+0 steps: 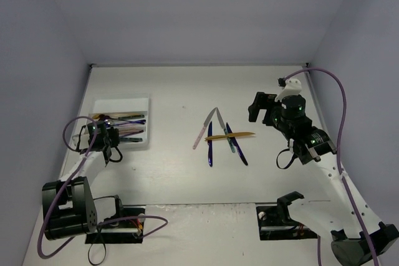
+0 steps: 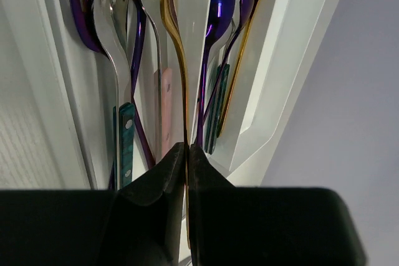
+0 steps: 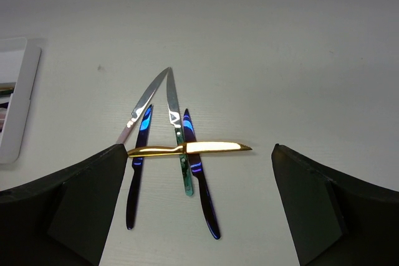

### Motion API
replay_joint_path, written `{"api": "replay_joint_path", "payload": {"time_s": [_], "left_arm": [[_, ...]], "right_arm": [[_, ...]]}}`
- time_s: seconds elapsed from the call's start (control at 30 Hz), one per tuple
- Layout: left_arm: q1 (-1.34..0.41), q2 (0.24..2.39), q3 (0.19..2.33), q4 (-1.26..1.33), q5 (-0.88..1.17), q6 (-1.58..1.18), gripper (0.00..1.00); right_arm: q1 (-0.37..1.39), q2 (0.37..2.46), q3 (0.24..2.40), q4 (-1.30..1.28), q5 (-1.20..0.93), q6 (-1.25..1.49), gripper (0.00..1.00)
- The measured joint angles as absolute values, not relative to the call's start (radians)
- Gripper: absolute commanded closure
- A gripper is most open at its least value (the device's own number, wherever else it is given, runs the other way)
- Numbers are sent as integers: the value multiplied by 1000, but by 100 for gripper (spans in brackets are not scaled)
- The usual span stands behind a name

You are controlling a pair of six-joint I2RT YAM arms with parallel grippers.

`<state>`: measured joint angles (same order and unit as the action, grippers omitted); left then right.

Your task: Sort the eating utensils into containers

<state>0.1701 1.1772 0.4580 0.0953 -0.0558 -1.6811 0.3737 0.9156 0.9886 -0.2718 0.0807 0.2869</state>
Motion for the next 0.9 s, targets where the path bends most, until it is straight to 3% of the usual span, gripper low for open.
{"api": "replay_joint_path", "payload": {"time_s": [0.4, 0.77, 0.9], "left_arm": [[193, 1268, 458, 163, 0, -1719, 98], [198, 1297, 478, 172, 30, -1733, 77], [198, 1295, 483, 177, 38, -1737, 64]], "right_arm": [[373, 888, 955, -280, 94, 274, 0], [373, 844, 940, -284, 125, 251, 0], [373, 840, 933, -296, 129, 244, 0]]}}
